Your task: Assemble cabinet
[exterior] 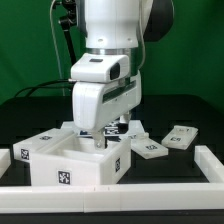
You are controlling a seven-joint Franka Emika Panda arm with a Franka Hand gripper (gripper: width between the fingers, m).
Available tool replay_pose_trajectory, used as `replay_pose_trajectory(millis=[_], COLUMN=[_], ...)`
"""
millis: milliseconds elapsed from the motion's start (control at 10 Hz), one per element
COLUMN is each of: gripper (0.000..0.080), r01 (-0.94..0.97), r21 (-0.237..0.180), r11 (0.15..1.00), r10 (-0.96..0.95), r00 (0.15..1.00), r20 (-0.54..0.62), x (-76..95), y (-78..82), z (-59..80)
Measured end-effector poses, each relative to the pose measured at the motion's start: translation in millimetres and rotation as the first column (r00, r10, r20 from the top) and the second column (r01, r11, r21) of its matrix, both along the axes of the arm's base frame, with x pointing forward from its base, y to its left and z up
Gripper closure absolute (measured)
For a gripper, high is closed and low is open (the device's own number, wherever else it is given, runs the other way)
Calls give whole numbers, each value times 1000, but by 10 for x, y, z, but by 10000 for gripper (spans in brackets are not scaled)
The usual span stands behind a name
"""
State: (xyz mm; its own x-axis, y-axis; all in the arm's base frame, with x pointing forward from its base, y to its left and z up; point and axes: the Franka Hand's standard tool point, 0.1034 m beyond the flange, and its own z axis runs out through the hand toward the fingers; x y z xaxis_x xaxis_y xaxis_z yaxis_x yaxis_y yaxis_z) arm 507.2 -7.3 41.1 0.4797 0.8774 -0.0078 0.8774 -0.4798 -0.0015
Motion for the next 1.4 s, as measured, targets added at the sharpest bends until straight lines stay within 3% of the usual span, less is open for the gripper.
replay_pose_trajectory(millis=[500, 700, 800, 900, 1000, 1100, 1400], gripper=[26, 399, 399, 574, 574, 737, 765], r01=[-1, 0, 0, 0, 0, -1, -1], r21=[6, 6, 6, 6, 6, 6, 6], r11=[1000, 1000, 1000, 1000, 1000, 1000, 1000], r10=[1, 0, 0, 0, 0, 1, 1], r00=[1000, 1000, 1000, 1000, 1000, 1000, 1000], r20=[-17, -18, -18, -18, -19, -18, -17], x=[-37, -38, -40, -41, -41, -41, -38], y=[27, 25, 25, 25, 25, 26, 23], z=[-167, -169, -171, -173, -174, -174, -173])
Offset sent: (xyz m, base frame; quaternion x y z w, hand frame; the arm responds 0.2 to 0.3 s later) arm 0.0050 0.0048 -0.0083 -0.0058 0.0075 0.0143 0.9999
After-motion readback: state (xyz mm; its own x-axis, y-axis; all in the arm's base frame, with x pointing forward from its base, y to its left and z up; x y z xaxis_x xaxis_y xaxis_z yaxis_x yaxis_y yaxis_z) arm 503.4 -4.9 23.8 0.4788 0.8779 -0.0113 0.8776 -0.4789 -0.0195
